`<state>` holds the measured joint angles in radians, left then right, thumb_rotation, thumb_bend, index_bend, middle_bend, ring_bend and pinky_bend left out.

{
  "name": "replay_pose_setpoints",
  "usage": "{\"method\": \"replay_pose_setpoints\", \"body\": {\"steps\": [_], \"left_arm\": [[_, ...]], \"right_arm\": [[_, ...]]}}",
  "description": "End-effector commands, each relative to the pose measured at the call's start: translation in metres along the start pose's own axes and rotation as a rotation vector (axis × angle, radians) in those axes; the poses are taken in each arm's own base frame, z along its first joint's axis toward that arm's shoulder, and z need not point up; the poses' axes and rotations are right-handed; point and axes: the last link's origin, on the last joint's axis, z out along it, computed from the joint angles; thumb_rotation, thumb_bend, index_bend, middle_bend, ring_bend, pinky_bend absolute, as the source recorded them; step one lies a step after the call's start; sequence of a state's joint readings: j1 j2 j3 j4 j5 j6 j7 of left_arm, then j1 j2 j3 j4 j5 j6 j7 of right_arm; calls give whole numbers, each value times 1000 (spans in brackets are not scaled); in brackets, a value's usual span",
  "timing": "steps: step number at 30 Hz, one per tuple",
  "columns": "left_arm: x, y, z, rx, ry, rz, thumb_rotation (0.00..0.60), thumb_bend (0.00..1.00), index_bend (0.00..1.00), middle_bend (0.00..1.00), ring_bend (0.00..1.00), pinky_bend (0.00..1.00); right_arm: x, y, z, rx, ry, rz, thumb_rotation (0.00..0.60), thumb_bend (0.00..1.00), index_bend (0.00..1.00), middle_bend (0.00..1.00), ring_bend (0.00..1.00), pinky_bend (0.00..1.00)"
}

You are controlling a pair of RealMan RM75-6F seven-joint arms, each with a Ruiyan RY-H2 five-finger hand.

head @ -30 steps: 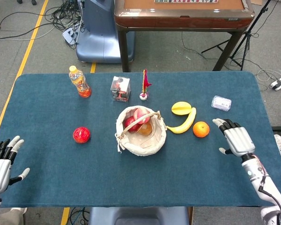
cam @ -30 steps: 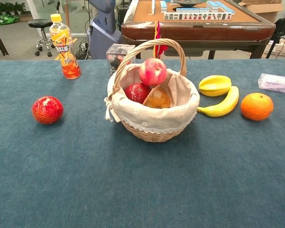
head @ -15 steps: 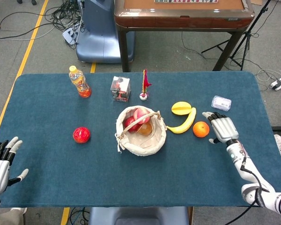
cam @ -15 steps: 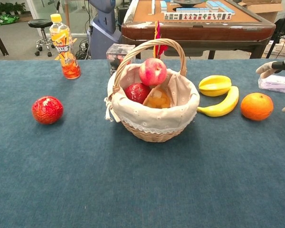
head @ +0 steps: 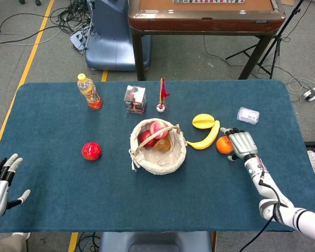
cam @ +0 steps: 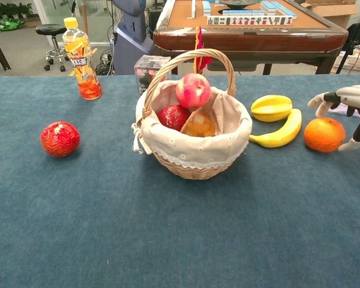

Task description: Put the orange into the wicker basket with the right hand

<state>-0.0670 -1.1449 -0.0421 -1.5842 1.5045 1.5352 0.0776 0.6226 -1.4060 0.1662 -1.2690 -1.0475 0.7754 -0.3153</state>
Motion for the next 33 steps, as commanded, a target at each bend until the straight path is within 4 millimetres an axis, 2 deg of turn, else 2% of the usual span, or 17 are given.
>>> {"method": "replay_pose_setpoints", "body": {"steps": [1,6,12,15,21,26,29,33], "left_arm": [[0,0,-1,-1,1,0,600,219,124,42,15,15],[0,-1,-1,2,2,-1,600,220,125,42,15,16],[1,-3,-2,8,2,-3,600,219,125,42,15,15],[1,-4,-2,8,3,-5,600,219,125,42,15,16],[2,-2,-1,-1,10,-12,600,219,125,42,15,16],[2,0,0,-10,12,-15,600,220,125,42,15,16],[3,1,0,-13,15,-17,600,220,125,42,15,16],[3,1,0,-14,19,-20,600,220,125,42,15,16]], "right_arm": [[-2,-2,2,1,-6,-6,600,56,205,226,173,321],[-4,-5,4,1,-8,-7,600,156,255,250,193,346],[4,-7,-3,22,40,41,600,265,369,344,290,472],[15,-8,-15,53,74,63,600,269,386,359,306,486],[48,-17,-52,158,154,114,600,270,387,365,320,486],[75,-32,-82,266,228,173,600,270,387,365,320,486],[83,-43,-93,319,250,200,600,270,387,365,320,486],[86,-54,-96,365,247,222,600,269,387,365,320,486]]}}
